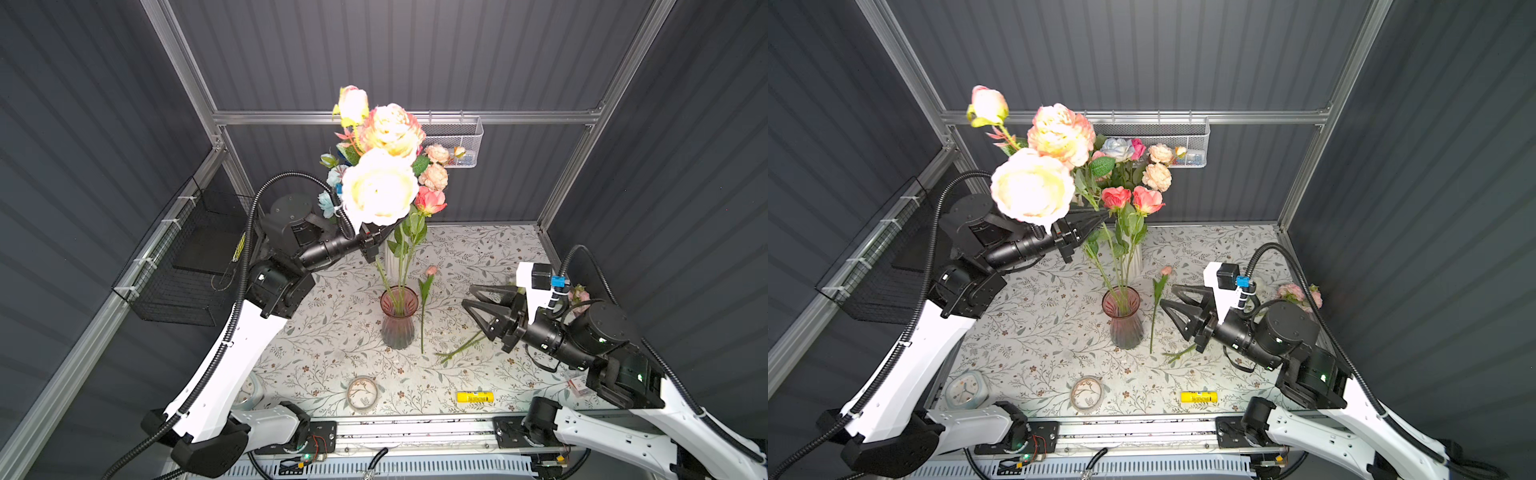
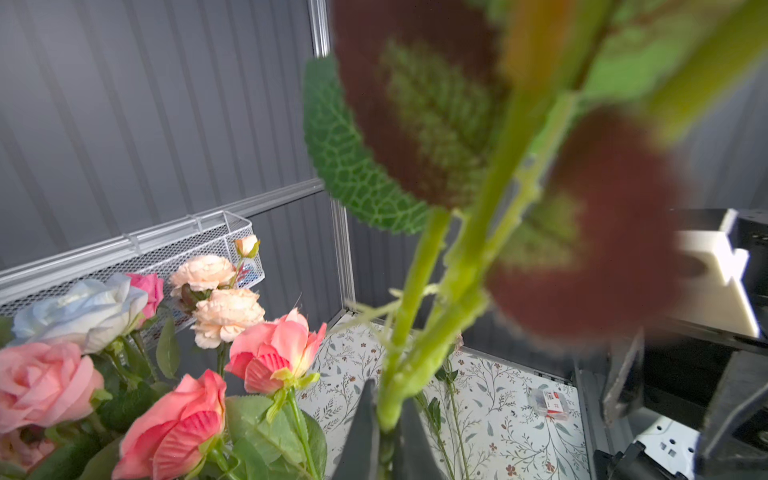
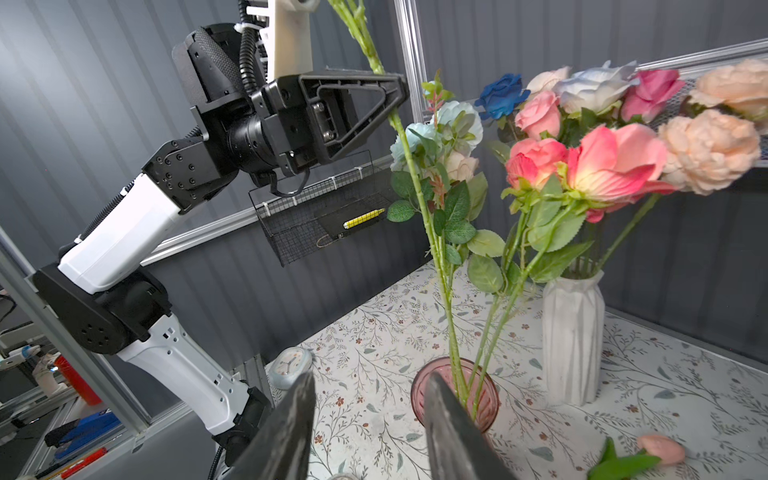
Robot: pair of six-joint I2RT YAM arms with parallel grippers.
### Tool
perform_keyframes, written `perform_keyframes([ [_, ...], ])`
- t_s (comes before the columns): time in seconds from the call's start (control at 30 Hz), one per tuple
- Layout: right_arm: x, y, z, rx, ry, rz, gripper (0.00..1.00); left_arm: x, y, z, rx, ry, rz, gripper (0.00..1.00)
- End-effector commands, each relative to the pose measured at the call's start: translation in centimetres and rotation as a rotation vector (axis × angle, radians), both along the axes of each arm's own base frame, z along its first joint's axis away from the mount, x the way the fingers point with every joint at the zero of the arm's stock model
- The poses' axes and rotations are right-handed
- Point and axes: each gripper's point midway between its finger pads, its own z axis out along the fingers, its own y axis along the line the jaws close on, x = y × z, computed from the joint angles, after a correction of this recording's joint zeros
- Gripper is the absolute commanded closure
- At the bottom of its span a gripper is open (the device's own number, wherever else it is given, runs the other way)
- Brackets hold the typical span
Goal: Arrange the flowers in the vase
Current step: 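Hold the peach spray stem with left gripper while right gripper opens and withdraws, then open and withdraw the left gripper while right gripper moves back to the pile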
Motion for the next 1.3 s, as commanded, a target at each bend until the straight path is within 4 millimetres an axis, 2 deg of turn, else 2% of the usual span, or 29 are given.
perform_keyframes([
  [0.0, 0.6, -0.2, -1.4, -0.042, 0.009, -0.036, 0.54, 1.1, 0.2, -2.7, 0.02, 0.044, 0.044, 1.0],
  [0.1, 0.8, -0.2, -1.9, -0.054, 0.019, -0.045, 0.53, 2.3, 0.3, -6.0, 0.04, 0.123, 0.094, 1.0],
  [0.13, 0.9, -0.2, -2.1, -0.058, 0.023, -0.051, 0.52, 2.7, 0.5, -7.4, 0.044, 0.156, 0.115, 0.9],
  [0.17, 1.0, -0.2, -2.2, -0.06, 0.027, -0.057, 0.51, 2.9, 0.7, -8.1, 0.041, 0.175, 0.134, 0.75],
  [0.2, 1.1, -0.3, -2.3, -0.062, 0.032, -0.064, 0.48, 3.0, 1.1, -8.1, 0.026, 0.182, 0.16, 0.55],
  [0.23, 1.2, -0.2, -2.3, -0.064, 0.034, -0.066, 0.45, 3.0, 1.5, -7.9, 0.009, 0.181, 0.182, 0.38],
  [0.3, 1.2, -0.2, -2.4, -0.064, 0.042, -0.067, 0.41, 2.8, 2.5, -6.6, -0.033, 0.155, 0.225, 0.25],
  [0.47, 1.4, -0.4, -2.7, -0.064, 0.056, -0.08, 0.33, 1.3, 4.8, -2.0, -0.139, 0.077, 0.278, 0.1],
  [0.53, 1.5, -0.4, -3.0, -0.064, 0.069, -0.086, 0.29, 0.6, 6.2, -0.3, -0.194, 0.043, 0.313, 0.0],
  [0.67, 1.7, -0.4, -4.2, -0.077, 0.107, -0.096, 0.26, -1.5, 8.2, 2.2, -0.292, -0.005, 0.331, 0.0],
  [0.8, 2.0, -0.5, -6.4, -0.109, 0.165, -0.117, 0.23, -3.4, 9.5, 1.9, -0.356, 0.005, 0.316, 0.0],
  [1.0, 2.5, -0.7, -10.2, -0.176, 0.264, -0.155, 0.21, -4.8, 10.4, -2.8, -0.354, 0.101, 0.31, 0.0],
  [1.07, 2.5, -0.8, -12.2, -0.218, 0.32, -0.168, 0.21, -5.2, 10.9, -4.7, -0.362, 0.14, 0.317, 0.0],
  [1.17, 3.0, -0.9, -15.9, -0.268, 0.421, -0.212, 0.21, -5.6, 11.7, -7.6, -0.377, 0.188, 0.343, 0.0],
  [1.27, 4.4, -1.6, -20.6, -0.308, 0.56, -0.302, 0.2, -5.7, 12.5, -9.9, -0.384, 0.224, 0.375, 0.0],
])
